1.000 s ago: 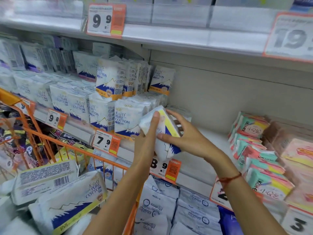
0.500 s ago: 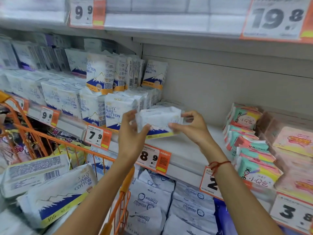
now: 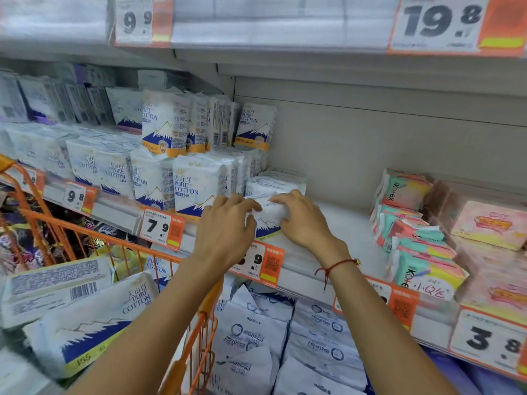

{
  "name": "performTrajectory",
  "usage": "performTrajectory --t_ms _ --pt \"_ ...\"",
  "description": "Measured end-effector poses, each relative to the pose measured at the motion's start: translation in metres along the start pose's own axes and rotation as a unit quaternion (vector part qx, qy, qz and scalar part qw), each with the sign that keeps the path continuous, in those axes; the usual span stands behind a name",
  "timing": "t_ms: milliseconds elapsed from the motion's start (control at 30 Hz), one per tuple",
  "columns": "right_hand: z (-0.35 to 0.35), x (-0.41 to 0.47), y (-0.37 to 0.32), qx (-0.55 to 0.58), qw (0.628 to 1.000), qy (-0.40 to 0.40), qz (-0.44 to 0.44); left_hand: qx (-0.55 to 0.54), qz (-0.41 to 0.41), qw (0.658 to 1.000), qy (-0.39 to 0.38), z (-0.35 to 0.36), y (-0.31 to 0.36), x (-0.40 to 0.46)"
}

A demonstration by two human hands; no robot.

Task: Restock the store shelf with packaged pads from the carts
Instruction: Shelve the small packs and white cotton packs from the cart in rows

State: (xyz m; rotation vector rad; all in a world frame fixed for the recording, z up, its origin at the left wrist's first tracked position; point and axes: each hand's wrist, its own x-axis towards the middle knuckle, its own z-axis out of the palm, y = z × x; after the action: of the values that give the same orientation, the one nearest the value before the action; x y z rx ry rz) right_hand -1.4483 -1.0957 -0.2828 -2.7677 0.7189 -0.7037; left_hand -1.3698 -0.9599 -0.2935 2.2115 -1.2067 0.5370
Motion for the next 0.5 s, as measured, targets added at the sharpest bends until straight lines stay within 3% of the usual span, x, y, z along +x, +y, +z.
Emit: performTrajectory --t_ms 100,233,367,500 --pt "-0.005 0.003 0.006 0.007 0.999 0.048 0.019 0.090 0.007 0.996 -0.008 -0.003 0.000 0.016" --pt "-0.001 0.006 0.012 0.028 0.999 0.022 0.033 0.193 -0.009 0.981 -0.034 0.008 0.004 0.042" --pt "0.005 0.010 0.014 0.043 0.999 -0.012 0.030 0.190 0.054 0.980 -0.022 0.027 -0.003 0.060" --pt "0.002 0.015 0.019 0.055 0.998 -0.005 0.040 0.188 0.058 0.980 -0.005 0.032 -0.010 0.066"
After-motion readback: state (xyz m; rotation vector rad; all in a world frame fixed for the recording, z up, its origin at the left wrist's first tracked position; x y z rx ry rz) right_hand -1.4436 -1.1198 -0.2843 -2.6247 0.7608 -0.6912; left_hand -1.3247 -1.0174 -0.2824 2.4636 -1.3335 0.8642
